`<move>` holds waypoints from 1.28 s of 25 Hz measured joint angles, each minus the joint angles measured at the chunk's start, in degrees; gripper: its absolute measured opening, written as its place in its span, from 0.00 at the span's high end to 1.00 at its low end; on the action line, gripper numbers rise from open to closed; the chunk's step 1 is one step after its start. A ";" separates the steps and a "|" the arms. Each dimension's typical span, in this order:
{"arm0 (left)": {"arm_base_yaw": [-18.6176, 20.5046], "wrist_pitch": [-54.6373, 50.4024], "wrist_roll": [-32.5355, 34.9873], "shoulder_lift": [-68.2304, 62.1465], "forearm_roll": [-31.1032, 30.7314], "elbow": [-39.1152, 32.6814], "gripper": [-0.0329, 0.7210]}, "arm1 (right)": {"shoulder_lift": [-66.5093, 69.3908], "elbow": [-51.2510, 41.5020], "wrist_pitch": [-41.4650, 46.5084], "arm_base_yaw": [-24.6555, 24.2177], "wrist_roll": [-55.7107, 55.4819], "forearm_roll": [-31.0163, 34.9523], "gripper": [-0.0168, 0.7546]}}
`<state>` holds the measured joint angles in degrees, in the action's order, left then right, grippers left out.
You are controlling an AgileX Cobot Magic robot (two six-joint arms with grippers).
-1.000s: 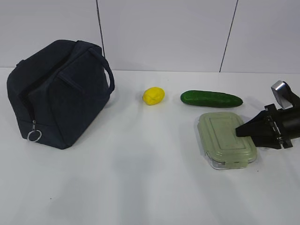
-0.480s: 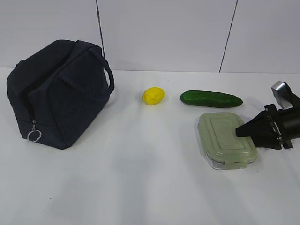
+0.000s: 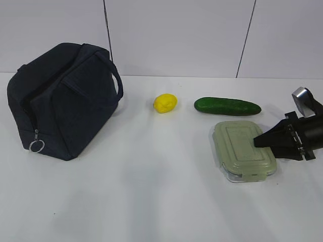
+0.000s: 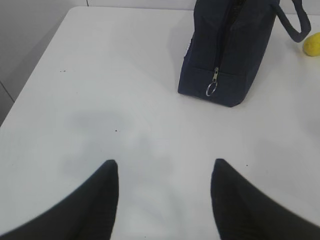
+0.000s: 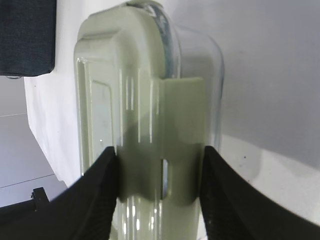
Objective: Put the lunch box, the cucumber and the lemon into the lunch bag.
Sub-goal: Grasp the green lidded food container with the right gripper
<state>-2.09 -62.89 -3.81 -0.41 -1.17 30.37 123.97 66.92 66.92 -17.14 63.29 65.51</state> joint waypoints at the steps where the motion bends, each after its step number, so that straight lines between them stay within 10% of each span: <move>1: 0.00 0.00 0.00 0.00 0.00 0.00 0.41 | 0.00 0.00 0.00 0.00 0.00 0.00 0.50; 32: 0.00 0.00 0.00 0.00 0.00 0.00 0.41 | 0.00 0.00 0.11 0.09 -6.01 0.23 0.49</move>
<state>-2.09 -62.89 -3.81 -0.41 -1.17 30.37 123.97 66.92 67.02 -17.05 57.29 65.74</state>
